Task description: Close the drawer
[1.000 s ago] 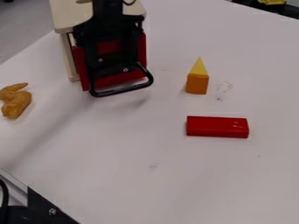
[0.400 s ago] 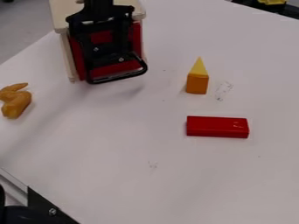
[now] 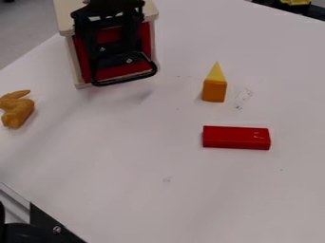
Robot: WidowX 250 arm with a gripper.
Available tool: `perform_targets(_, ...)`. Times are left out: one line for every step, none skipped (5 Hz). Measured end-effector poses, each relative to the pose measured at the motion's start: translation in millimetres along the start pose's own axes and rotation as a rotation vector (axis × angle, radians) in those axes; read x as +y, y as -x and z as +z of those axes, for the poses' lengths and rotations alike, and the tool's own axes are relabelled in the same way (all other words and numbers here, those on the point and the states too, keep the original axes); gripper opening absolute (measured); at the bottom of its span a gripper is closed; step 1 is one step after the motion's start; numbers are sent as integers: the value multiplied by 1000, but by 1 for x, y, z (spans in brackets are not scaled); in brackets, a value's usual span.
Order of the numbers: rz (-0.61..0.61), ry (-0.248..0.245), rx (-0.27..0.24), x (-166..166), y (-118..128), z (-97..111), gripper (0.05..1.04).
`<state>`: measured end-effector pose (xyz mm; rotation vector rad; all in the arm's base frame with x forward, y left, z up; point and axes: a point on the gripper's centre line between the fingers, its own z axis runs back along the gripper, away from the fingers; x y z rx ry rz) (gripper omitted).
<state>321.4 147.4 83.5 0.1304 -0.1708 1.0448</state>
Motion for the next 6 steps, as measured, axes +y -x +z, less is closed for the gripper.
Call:
perform_targets(-6,-5,-3,1,-1,-1,991)
perform_targets(-7,-5,-5,0,-1,-1,991)
perform_targets(-20,9,-13,0,1,0,991)
perform_targets(-35,20,-19,6,12,14,992)
perform_targets(-51,41,-12,12,21,37,993)
perform_targets(-56,68,-55,17,20,61,995)
